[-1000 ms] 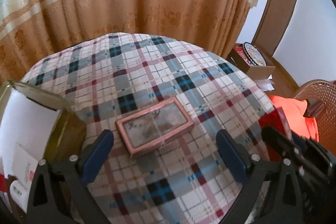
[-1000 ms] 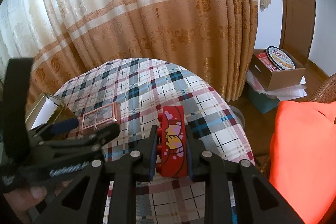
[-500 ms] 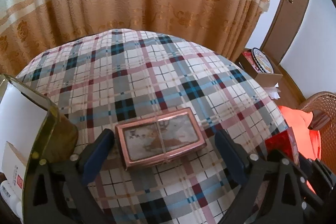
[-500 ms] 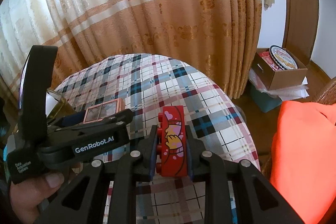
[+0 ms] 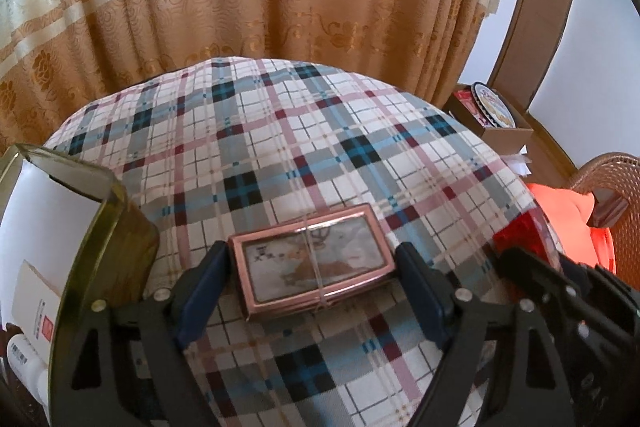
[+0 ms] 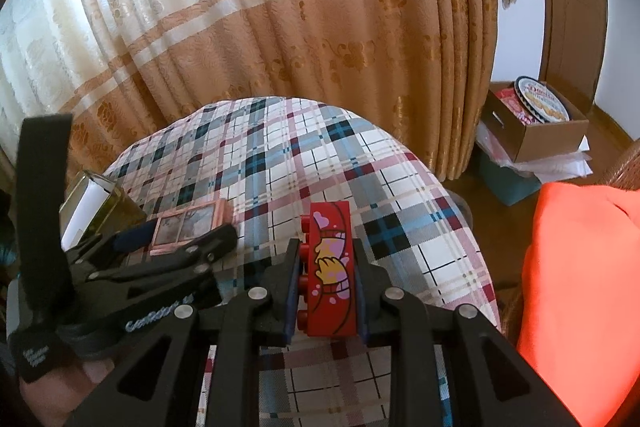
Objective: Organize rigid objects
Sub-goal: 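Lift the photo frame and candy box up off the table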
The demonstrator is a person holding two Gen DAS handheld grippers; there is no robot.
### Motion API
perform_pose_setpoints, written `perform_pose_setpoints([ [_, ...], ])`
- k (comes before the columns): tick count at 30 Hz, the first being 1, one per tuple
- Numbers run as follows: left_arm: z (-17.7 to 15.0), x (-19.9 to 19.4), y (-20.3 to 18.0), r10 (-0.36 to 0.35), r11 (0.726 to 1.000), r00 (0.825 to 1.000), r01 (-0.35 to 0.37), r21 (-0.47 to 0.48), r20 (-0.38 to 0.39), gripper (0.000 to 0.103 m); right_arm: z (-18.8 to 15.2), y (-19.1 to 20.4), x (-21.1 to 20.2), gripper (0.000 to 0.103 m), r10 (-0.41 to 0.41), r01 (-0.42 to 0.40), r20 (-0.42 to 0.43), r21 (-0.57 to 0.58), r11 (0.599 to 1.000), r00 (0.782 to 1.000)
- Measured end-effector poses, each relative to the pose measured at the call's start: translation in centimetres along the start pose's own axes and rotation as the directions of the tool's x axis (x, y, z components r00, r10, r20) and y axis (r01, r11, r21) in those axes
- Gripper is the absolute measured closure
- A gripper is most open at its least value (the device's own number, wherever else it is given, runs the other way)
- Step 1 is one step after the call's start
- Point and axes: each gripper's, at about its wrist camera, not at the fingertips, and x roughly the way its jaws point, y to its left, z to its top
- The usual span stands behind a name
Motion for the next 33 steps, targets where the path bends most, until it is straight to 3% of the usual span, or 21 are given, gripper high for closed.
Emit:
perform_pose_setpoints([
  [33, -4.5, -4.0, 1.4, -0.055, 0.998, 0.998, 0.055, -0.013, 0.017, 0.019, 0.0, 1.3, 1.5, 0.078, -0.026, 0.021, -0.07, -0.075, 0.997, 0.997],
])
